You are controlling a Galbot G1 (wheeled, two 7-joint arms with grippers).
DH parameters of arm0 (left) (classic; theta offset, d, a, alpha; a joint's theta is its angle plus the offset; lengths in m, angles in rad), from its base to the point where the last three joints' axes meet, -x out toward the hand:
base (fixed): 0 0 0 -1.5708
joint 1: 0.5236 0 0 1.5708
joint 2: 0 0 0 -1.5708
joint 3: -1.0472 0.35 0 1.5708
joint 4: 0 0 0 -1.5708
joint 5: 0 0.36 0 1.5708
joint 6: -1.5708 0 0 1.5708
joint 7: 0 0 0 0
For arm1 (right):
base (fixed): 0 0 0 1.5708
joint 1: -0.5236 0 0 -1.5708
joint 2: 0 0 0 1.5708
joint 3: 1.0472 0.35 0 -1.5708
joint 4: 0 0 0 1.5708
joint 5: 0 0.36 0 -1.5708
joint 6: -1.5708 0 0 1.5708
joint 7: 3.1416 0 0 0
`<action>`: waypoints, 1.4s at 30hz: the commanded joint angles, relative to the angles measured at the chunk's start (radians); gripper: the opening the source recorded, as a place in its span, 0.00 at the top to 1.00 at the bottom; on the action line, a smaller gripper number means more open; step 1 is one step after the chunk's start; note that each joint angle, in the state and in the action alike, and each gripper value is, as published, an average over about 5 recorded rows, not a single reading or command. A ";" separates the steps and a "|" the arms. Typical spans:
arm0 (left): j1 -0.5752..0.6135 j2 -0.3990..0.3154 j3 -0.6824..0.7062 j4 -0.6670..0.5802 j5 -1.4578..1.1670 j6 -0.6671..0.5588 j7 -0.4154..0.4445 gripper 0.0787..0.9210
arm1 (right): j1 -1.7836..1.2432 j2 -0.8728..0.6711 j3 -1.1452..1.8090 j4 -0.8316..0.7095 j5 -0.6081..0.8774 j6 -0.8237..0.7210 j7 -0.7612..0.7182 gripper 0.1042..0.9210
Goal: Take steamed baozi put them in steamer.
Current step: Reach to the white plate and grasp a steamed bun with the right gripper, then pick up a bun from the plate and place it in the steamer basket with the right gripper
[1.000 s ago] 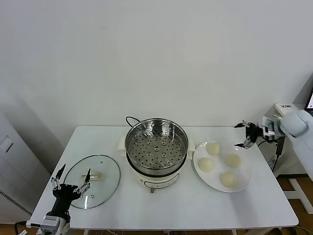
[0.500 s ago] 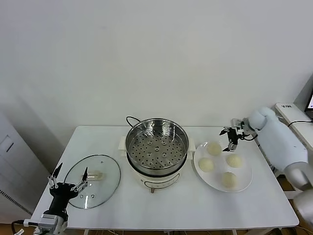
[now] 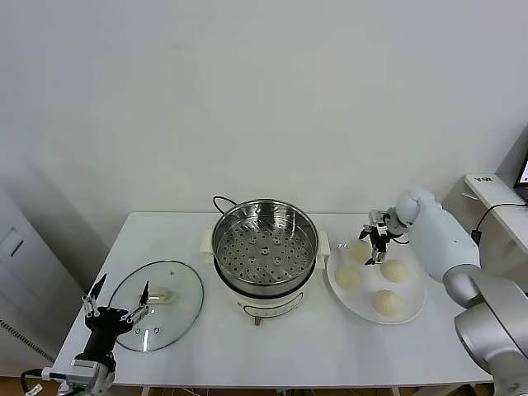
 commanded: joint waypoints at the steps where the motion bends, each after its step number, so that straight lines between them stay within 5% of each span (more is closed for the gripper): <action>1: 0.000 0.002 0.000 0.000 0.001 0.000 -0.001 0.12 | 0.006 0.036 0.005 -0.050 -0.050 0.013 0.021 0.21; 15: 0.003 -0.006 0.005 0.002 0.013 -0.006 0.001 0.12 | 0.010 -0.006 -0.043 0.021 0.006 0.010 0.038 0.63; 29: 0.002 -0.001 -0.008 -0.009 0.004 -0.005 0.003 0.12 | 0.525 -0.175 -0.783 0.495 0.710 0.003 -0.064 0.64; 35: 0.008 -0.005 -0.017 -0.016 -0.011 -0.007 0.003 0.12 | 0.666 -0.092 -0.928 0.671 0.775 0.073 -0.075 0.64; 42: 0.021 -0.015 -0.013 -0.048 -0.025 -0.004 0.003 0.12 | 0.588 0.003 -0.906 0.788 0.604 0.220 -0.095 0.64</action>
